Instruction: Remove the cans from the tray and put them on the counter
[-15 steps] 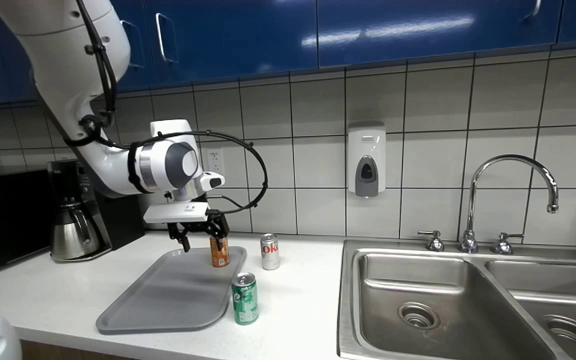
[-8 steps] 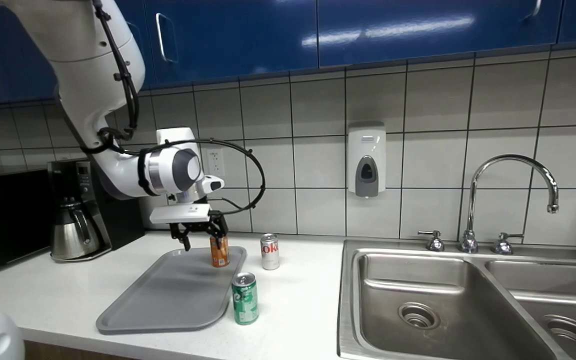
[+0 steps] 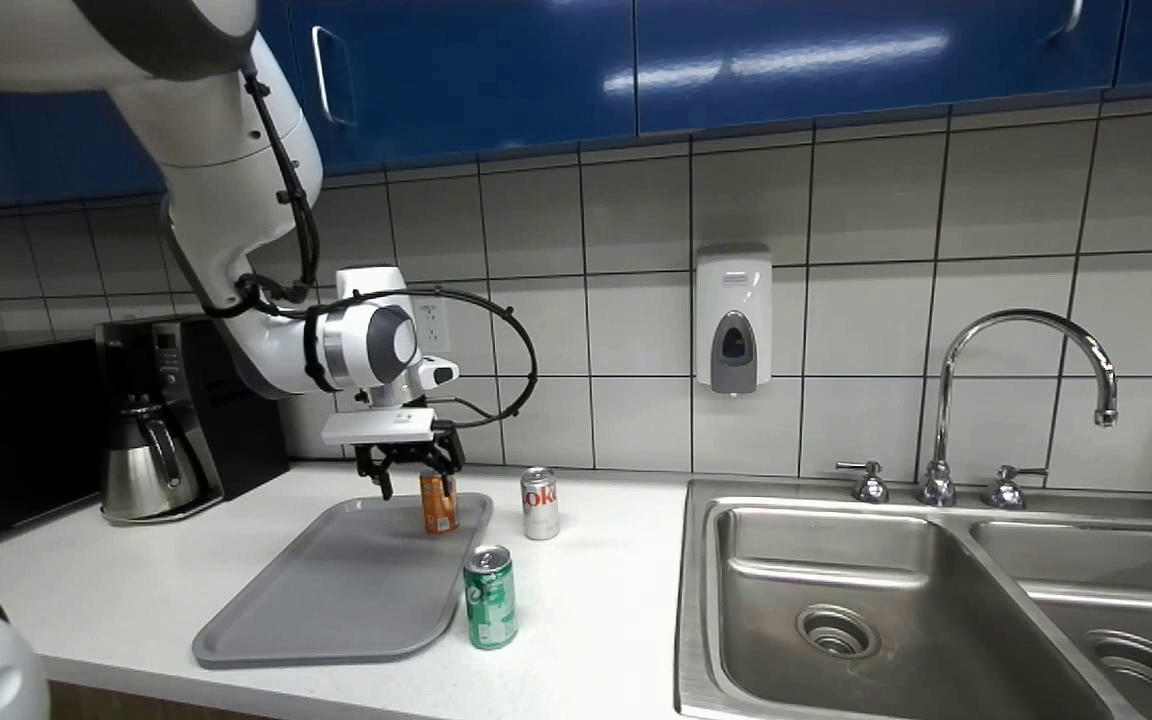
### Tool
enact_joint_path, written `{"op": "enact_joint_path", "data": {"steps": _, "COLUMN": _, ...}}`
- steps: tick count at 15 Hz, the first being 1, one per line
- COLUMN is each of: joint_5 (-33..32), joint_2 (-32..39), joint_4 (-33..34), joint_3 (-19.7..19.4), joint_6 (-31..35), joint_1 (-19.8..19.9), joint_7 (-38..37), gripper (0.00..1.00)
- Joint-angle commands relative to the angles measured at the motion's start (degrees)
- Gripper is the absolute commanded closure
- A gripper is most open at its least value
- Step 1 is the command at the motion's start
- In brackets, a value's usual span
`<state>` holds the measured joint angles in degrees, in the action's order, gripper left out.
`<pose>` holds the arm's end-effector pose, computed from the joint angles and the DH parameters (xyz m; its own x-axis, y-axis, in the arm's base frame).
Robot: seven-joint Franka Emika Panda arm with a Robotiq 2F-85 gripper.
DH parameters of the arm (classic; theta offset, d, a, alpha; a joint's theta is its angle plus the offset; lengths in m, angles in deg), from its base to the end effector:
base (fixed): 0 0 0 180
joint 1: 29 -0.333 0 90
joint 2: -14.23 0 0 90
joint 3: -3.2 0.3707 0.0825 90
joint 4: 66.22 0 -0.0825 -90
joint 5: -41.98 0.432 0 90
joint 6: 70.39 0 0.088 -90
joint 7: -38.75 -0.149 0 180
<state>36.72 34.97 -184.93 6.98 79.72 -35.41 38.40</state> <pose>0.6557 0.1172 0.2462 0.9536 0.2374 0.1853 0.2349 -0.9714 0.0353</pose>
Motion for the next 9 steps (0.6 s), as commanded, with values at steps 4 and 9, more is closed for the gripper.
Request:
{"op": "enact_joint_path", "data": {"steps": 4, "joint_5": -0.32, "joint_2": 5.28, "joint_4": 8.46, "joint_3": -0.05, "joint_6": -4.74, "joint_1": 0.31, "joint_7": 2.68, "gripper": 0.00}}
{"op": "enact_joint_path", "data": {"steps": 9, "joint_5": -0.60, "joint_2": 8.77, "joint_4": 12.86, "joint_3": -0.35, "joint_6": -6.99, "joint_1": 0.29, "joint_7": 3.60, "gripper": 0.00}}
